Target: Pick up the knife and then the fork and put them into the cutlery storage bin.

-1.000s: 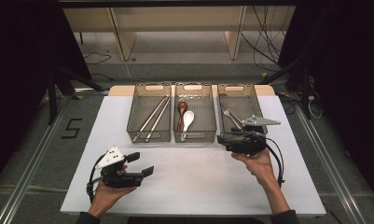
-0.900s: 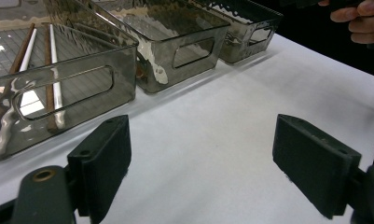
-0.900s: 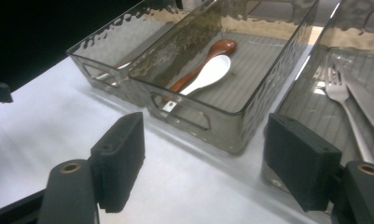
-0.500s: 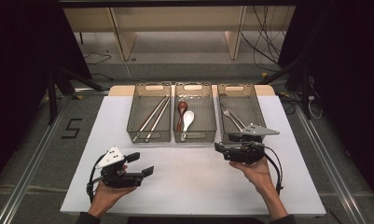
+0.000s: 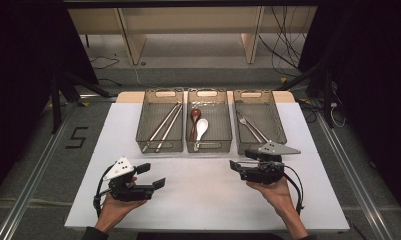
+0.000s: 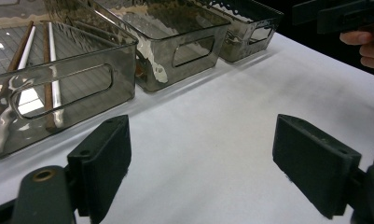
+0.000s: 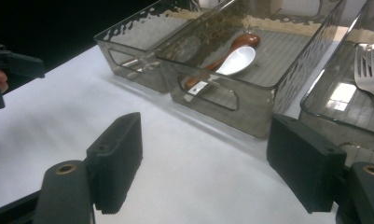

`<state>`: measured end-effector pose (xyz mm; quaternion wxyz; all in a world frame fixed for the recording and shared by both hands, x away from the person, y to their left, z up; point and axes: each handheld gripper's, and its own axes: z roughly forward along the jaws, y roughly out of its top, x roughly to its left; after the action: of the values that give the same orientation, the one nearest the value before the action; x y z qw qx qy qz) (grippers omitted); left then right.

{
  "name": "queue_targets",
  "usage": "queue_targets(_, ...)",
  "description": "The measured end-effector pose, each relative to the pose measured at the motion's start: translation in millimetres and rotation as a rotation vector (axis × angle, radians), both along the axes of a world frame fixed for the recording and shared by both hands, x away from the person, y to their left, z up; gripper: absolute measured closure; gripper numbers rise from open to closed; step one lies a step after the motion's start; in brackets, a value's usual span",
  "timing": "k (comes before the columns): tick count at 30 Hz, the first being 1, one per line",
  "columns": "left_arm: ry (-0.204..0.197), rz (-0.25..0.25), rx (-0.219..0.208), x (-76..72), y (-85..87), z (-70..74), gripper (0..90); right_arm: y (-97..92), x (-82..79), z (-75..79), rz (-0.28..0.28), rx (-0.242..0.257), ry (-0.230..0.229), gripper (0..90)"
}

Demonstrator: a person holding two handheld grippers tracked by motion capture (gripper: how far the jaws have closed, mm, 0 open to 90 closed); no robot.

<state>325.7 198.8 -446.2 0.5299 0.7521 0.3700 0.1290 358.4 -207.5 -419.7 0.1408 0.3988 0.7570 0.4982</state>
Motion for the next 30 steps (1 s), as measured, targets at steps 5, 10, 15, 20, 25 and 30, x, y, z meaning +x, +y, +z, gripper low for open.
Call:
queue_targets(5,0.0,-0.002,-0.002,-0.6,0.1,0.3,19.1,-1.8,-7.9,-2.8,0.005,0.003,-0.017,27.0)
queue_targets(10,-0.001,-0.008,0.003,-1.1,0.5,0.1,19.0,-3.2,-16.5,-7.2,0.01,0.01,-0.022,25.8)
queue_targets(15,0.003,-0.011,-0.001,-1.1,0.3,0.0,19.0,-6.0,-23.2,-12.4,0.008,0.011,-0.021,25.6)
queue_targets(20,0.01,-0.024,0.002,-1.9,-1.7,-0.4,19.0,-12.1,-29.9,-17.6,-0.002,0.009,-0.023,25.8)
queue_targets(25,0.013,-0.033,0.004,-3.0,-3.9,-0.7,19.0,-17.8,-36.5,-20.9,-0.007,0.01,-0.025,25.7)
queue_targets(30,0.025,-0.047,0.014,-4.1,-6.1,-1.8,18.5,-19.1,-41.4,-23.1,-0.004,0.008,-0.034,25.3)
